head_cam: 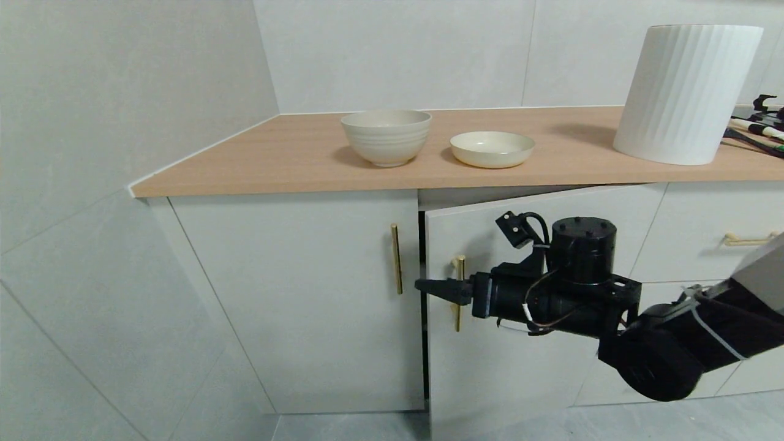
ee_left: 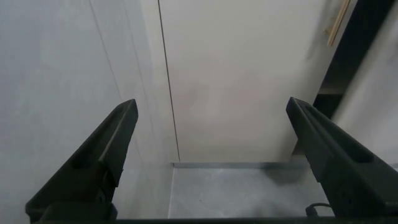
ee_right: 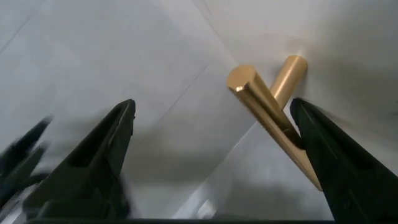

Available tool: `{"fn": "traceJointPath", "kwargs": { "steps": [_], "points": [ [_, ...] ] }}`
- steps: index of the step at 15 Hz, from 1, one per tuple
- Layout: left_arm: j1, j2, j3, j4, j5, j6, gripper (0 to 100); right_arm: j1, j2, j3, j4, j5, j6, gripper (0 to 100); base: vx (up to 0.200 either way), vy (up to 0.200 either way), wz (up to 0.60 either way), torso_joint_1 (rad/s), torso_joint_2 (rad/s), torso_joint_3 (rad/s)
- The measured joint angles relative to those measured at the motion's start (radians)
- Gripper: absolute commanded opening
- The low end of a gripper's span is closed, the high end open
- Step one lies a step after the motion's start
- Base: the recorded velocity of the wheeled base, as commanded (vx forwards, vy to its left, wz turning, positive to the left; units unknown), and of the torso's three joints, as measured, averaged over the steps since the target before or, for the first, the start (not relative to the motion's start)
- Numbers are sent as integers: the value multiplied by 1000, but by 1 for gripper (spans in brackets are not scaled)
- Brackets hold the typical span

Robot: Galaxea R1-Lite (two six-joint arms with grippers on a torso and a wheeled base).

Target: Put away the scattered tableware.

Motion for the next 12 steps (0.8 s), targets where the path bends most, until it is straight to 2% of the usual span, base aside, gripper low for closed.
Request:
{"fn": "traceJointPath", "kwargs": {
  "steps": [4, 9, 12],
  "points": [
    [0, 0, 0, 0, 0, 0, 100, 4, -120, 149, 4, 98, -1, 100, 0, 0, 0, 0, 0, 0],
    [0, 0, 0, -1, 0, 8, 100, 27, -207, 258, 0, 103, -4, 100, 0, 0, 0, 0, 0, 0],
    [0, 0, 0, -2, 0, 5, 100, 32, -228, 280, 0, 106, -3, 100, 0, 0, 0, 0, 0, 0]
  ]
}}
